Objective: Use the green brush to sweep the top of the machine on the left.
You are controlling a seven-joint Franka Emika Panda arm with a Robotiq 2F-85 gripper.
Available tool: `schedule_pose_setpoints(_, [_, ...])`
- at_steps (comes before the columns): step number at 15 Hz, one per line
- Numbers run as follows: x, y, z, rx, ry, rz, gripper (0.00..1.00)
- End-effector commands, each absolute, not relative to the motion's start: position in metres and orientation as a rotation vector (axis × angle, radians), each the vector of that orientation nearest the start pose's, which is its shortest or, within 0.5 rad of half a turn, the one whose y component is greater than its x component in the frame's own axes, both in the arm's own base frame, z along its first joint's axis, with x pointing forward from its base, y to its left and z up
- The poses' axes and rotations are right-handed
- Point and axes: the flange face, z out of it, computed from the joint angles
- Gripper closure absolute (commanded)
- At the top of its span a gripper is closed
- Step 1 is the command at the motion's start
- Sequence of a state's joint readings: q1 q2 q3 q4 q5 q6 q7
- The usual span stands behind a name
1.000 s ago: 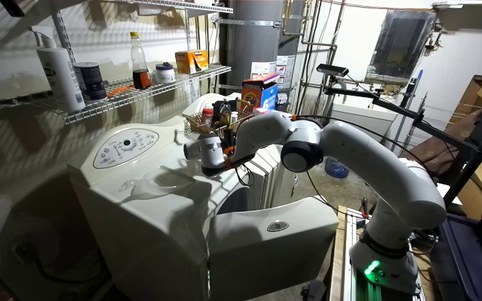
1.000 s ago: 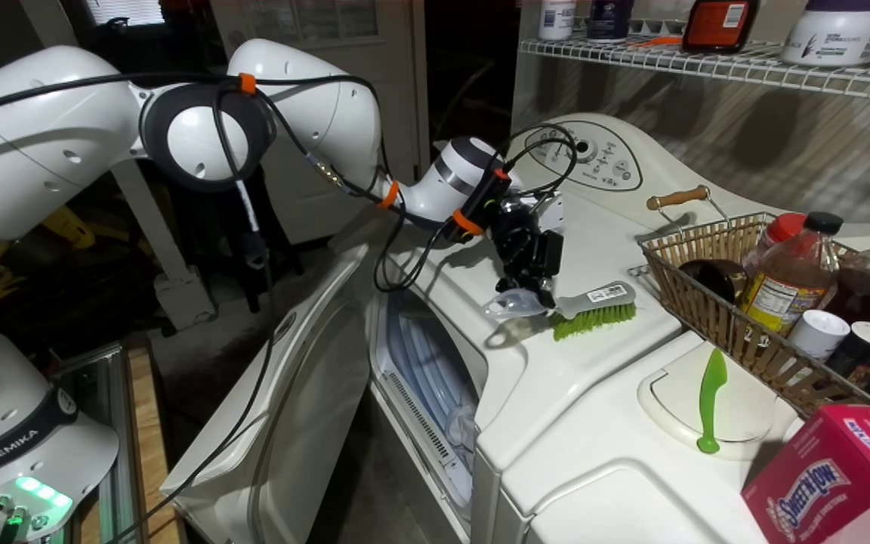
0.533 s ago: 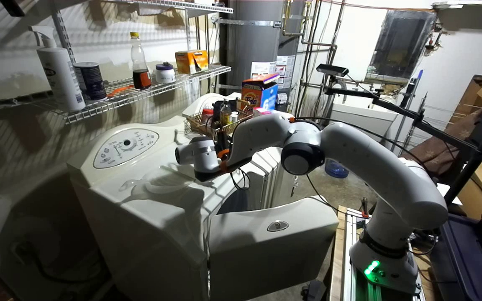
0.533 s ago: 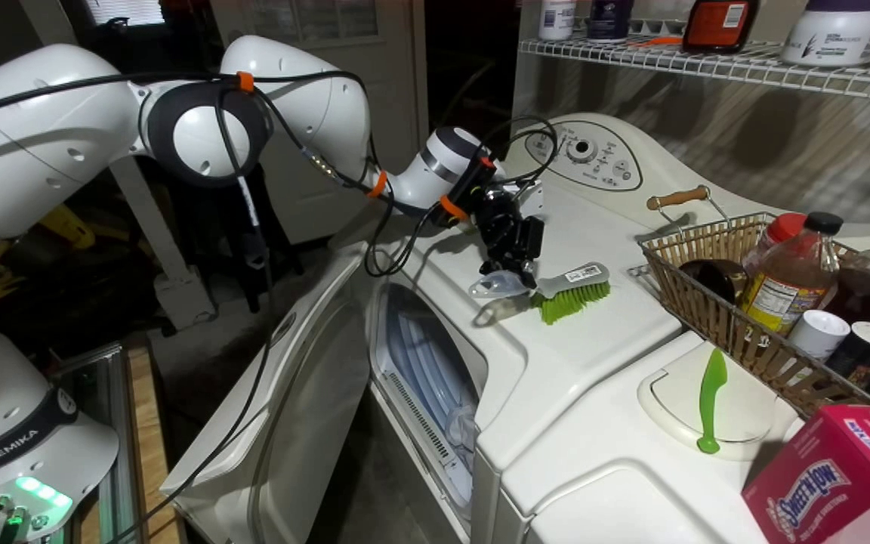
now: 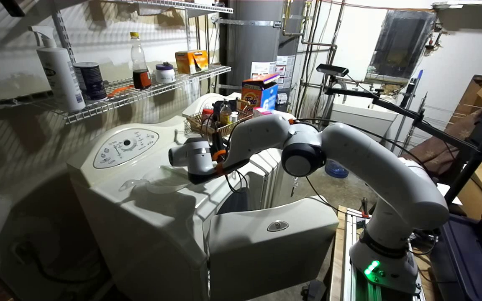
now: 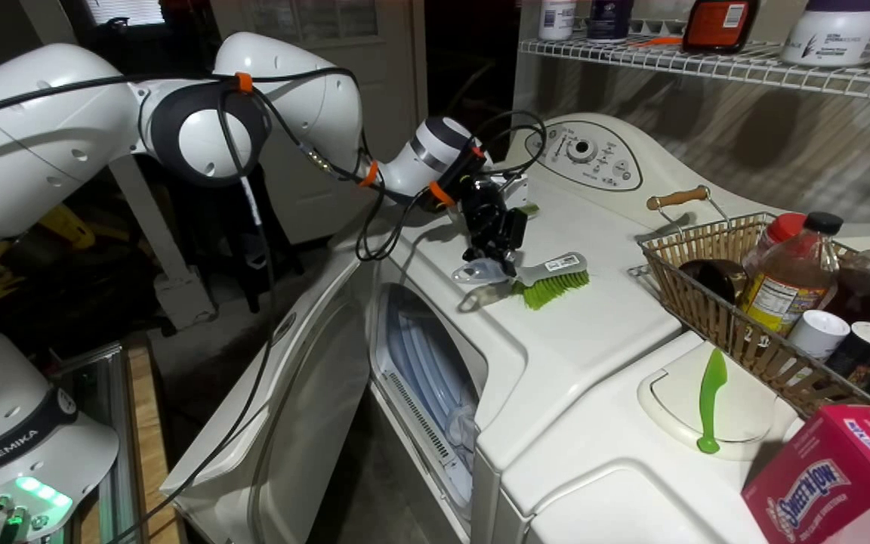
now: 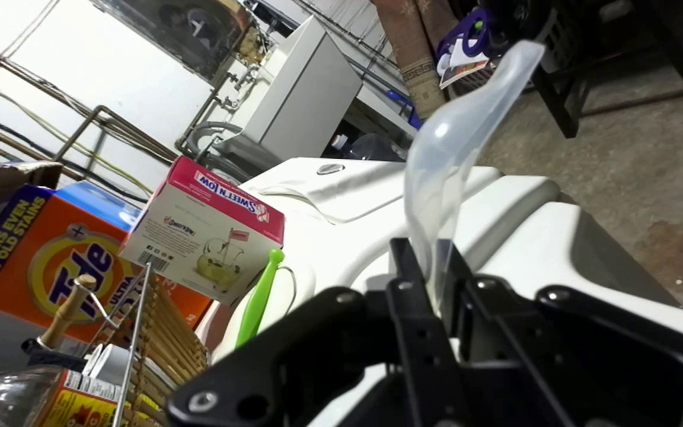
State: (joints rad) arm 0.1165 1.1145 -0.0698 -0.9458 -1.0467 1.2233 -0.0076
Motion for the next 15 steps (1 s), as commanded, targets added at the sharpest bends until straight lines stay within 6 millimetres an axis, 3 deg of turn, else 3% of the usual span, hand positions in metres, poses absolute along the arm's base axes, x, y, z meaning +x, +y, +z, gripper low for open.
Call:
schedule_pose_setpoints(1, [0.714, -0.028, 0.208, 1.945, 0.243, -0.878, 0.97])
schedule_pose_setpoints(15, [0.712, 0.054, 0.209, 2.099, 0.444, -0.936, 0.97])
